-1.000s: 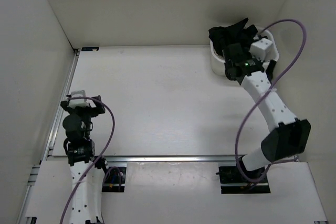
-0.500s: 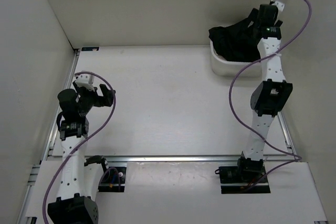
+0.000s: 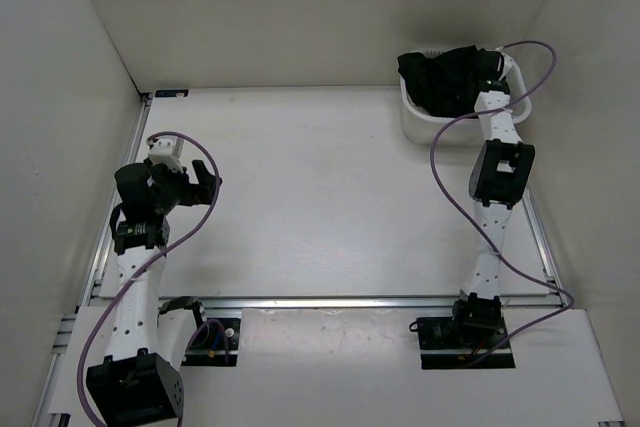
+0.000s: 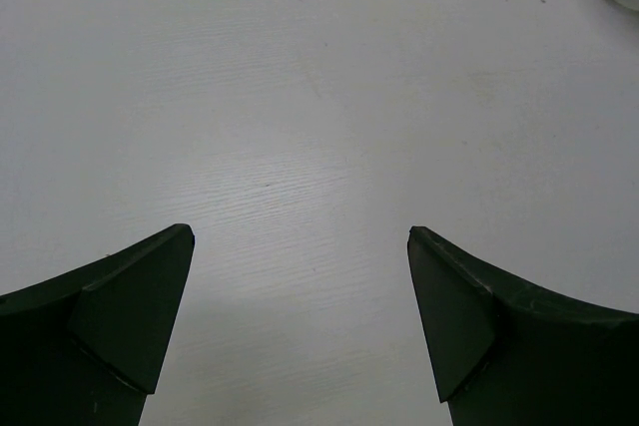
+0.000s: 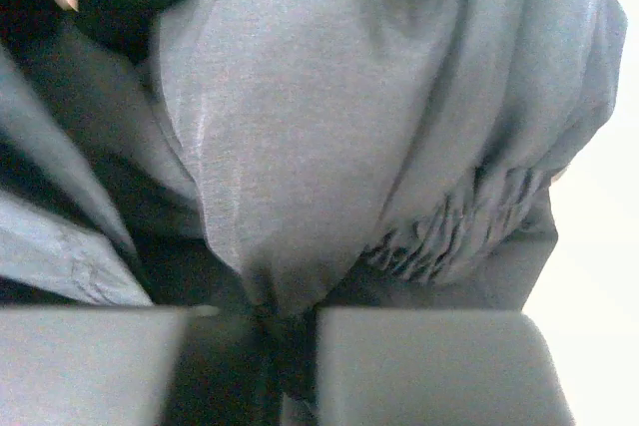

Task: Fold and stack the trousers
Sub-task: Grab the trousers from the pile, then move the trousers to the center of the board

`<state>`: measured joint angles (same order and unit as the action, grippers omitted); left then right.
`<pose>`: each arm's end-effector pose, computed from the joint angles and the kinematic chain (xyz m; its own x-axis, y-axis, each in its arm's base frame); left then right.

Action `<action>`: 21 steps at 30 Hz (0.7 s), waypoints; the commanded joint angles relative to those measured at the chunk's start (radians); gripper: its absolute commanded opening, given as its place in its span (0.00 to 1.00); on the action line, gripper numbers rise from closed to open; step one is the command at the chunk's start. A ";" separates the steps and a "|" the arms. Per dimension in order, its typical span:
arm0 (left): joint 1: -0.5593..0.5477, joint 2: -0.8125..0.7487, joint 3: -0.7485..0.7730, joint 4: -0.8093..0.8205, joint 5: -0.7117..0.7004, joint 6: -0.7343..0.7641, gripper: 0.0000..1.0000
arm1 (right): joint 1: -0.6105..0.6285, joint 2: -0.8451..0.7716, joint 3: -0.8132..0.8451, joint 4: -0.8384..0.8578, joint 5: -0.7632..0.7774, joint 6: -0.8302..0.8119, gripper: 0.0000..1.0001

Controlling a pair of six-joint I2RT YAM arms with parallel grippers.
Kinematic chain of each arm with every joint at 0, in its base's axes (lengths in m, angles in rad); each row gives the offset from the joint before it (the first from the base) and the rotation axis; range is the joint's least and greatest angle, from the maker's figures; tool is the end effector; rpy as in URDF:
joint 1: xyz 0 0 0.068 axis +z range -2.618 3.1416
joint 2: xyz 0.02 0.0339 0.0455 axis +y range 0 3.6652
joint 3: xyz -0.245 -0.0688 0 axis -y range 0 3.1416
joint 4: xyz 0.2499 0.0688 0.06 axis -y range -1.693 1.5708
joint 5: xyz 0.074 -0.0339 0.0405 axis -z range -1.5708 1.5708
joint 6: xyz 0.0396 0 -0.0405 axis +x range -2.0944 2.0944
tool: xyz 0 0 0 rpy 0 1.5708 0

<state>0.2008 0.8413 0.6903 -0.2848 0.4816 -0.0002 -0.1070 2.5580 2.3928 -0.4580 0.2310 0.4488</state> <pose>0.2111 0.0242 0.2718 -0.4137 -0.0844 -0.9065 0.2346 0.9522 -0.1957 0.5680 -0.0701 0.2009 -0.3975 0.4675 -0.7896 0.5120 0.8271 0.2319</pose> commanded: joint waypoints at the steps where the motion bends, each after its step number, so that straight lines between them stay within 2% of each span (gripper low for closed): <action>1: 0.003 -0.030 0.035 -0.020 -0.012 0.000 1.00 | 0.003 -0.140 0.002 0.085 -0.024 -0.016 0.00; 2: 0.003 -0.030 0.035 -0.020 -0.012 0.000 1.00 | 0.015 -0.166 -0.010 0.094 -0.015 -0.030 0.00; 3: 0.003 -0.030 0.035 -0.020 -0.012 0.000 0.94 | 0.015 -0.223 -0.011 0.094 0.008 -0.050 0.00; 6: 0.003 -0.050 0.035 -0.020 -0.012 0.000 0.83 | 0.065 -0.364 -0.020 0.094 0.056 -0.151 0.00; 9: 0.003 -0.085 0.035 -0.020 -0.003 0.000 0.82 | 0.145 -0.537 -0.046 0.104 0.097 -0.235 0.00; 11: 0.003 -0.113 0.035 -0.020 -0.003 0.000 0.90 | 0.188 -0.666 -0.055 0.122 0.097 -0.274 0.00; 14: 0.003 -0.160 0.035 -0.020 -0.003 0.000 0.98 | 0.343 -0.810 -0.055 0.203 0.097 -0.386 0.00; 15: 0.003 -0.174 0.025 -0.020 -0.003 0.000 1.00 | 0.463 -0.838 -0.055 0.266 0.111 -0.425 0.00; 16: 0.003 -0.198 0.025 -0.020 -0.003 0.000 1.00 | 0.531 -0.878 -0.046 0.300 0.111 -0.508 0.00; 17: 0.003 -0.209 0.025 -0.020 -0.015 0.000 1.00 | 0.600 -0.890 -0.046 0.333 0.111 -0.542 0.00; 18: 0.003 -0.220 0.025 -0.020 -0.027 0.000 1.00 | 0.730 -0.891 -0.034 0.401 0.096 -0.567 0.00; 20: 0.003 -0.244 0.025 -0.020 -0.037 0.000 1.00 | 0.882 -0.900 -0.024 0.461 0.067 -0.582 0.00; 21: 0.003 -0.245 0.037 -0.020 -0.049 0.000 1.00 | 0.921 -0.878 -0.024 0.510 0.067 -0.582 0.00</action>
<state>0.2008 0.6151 0.6903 -0.2996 0.4580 -0.0002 0.7242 1.6482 2.3577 -0.1364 0.2985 -0.0280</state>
